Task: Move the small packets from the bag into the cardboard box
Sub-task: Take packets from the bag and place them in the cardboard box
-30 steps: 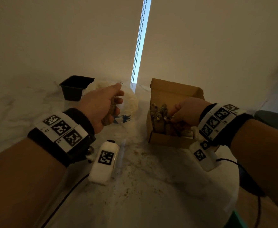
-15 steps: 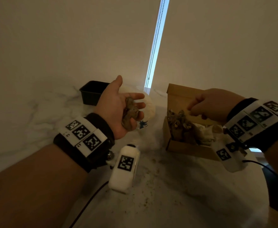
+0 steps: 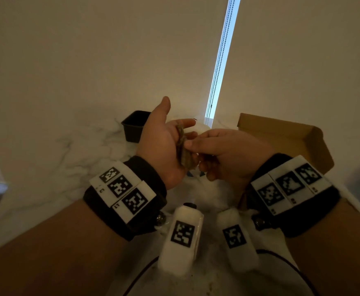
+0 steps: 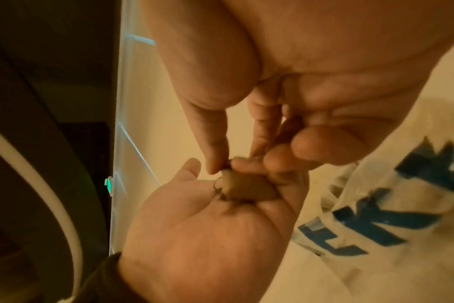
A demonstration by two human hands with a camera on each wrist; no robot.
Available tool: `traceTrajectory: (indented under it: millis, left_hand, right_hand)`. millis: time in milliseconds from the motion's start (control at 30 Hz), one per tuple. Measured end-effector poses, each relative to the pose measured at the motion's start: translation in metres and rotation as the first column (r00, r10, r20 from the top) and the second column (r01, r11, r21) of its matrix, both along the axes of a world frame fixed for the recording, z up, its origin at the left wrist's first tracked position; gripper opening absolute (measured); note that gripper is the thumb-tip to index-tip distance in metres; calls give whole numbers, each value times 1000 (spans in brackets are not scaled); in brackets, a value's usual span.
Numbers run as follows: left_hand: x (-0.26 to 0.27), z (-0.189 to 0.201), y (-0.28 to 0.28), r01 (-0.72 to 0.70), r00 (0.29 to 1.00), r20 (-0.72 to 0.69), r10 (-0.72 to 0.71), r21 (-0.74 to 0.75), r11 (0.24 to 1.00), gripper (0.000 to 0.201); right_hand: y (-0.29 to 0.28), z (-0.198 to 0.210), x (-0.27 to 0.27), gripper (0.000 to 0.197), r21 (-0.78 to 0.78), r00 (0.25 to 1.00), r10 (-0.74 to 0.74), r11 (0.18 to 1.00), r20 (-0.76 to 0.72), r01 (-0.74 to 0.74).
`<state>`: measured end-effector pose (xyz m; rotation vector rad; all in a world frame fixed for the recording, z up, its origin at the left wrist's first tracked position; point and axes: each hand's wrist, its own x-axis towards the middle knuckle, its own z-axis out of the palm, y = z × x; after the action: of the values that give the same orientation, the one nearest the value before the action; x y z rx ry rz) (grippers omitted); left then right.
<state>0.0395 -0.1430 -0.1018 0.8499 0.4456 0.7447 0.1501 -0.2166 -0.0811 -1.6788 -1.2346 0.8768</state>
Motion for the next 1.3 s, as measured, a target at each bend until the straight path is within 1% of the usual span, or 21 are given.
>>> traceTrajectory:
  millis: [33, 67, 100, 133, 200, 233, 300, 367, 433, 533, 633, 700, 833, 900, 967, 1033, 1100, 1167, 1233, 1300]
  left_hand:
    - [0, 0, 1, 0, 1000, -3, 0, 4, 1000, 79]
    - [1, -1, 1, 2, 1000, -7, -1, 9, 1000, 80]
    - [2, -1, 2, 3, 1000, -14, -3, 16, 1000, 81]
    - [3, -2, 2, 6, 1000, -21, -5, 23, 1000, 82]
    - [4, -4, 3, 11, 1000, -28, -10, 35, 999, 82]
    - [4, -5, 4, 10, 999, -34, -8, 41, 999, 82]
    - [3, -8, 7, 9, 999, -46, -6, 52, 999, 78]
    - [2, -8, 10, 9, 998, -58, -5, 67, 998, 72]
    - [2, -8, 11, 1, 996, -94, 8, 92, 996, 67]
    - [2, -7, 10, -21, 988, -147, 41, 138, 990, 55]
    - [0, -7, 12, -55, 981, -175, 81, 149, 987, 47]
    - [-3, -7, 15, -93, 979, -168, 117, 143, 985, 44]
    - [-8, -5, 23, -207, 972, -88, 218, 119, 971, 36]
    - [-8, -5, 25, -221, 968, -91, 235, 145, 965, 30]
    - [-6, -6, 23, -196, 965, -132, 226, 209, 958, 20]
    - [-2, -7, 18, -142, 965, -175, 195, 279, 950, 13]
    - [1, -9, 12, -76, 963, -221, 156, 333, 940, 12]
    - [3, -11, 9, -21, 954, -266, 134, 390, 920, 15]
    - [3, -12, 8, 32, 943, -309, 122, 450, 893, 15]
    - [4, -13, 5, 99, 930, -353, 104, 511, 854, 10]
  right_hand:
    - [2, -4, 1, 27, 9, 1000, -22, 1000, -16, 22]
    - [3, -7, 2, 26, 23, 999, -49, 999, 2, 49]
    - [5, -11, 6, 24, 50, 997, -76, 996, 15, 76]
    - [6, -14, 9, 21, 83, 995, -99, 992, -2, 99]
    - [6, -21, 17, 16, 141, 987, -111, 982, -119, 128]
    - [5, -24, 20, 12, 179, 971, -102, 974, -215, 142]
    - [2, -26, 24, 3, 248, 907, -79, 949, -413, 196]
    - [-2, -26, 30, 6, 269, 867, -76, 934, -493, 235]
    - [-4, -24, 34, 13, 265, 869, -77, 936, -489, 232]
    - [-4, -23, 37, 18, 255, 890, -102, 938, -444, 235]
    - [-6, -24, 40, 19, 259, 884, -131, 928, -449, 269]
    - [-8, -23, 40, 14, 249, 879, -138, 929, -457, 276]
    - [-10, -21, 40, 12, 249, 872, -151, 923, -465, 293]
    - [-11, -20, 39, 9, 265, 873, -141, 919, -467, 291]
    - [-11, -19, 39, 8, 267, 875, -124, 924, -467, 274]
    - [-10, -19, 40, 6, 268, 885, -93, 934, -455, 235]
    - [-10, -20, 40, 6, 274, 899, -68, 940, -434, 203]
    - [-10, -21, 39, 6, 276, 903, -55, 943, -427, 188]
    - [-9, -22, 38, 5, 273, 906, -48, 946, -421, 177]
    - [-8, -22, 38, 3, 264, 908, -43, 950, -418, 167]
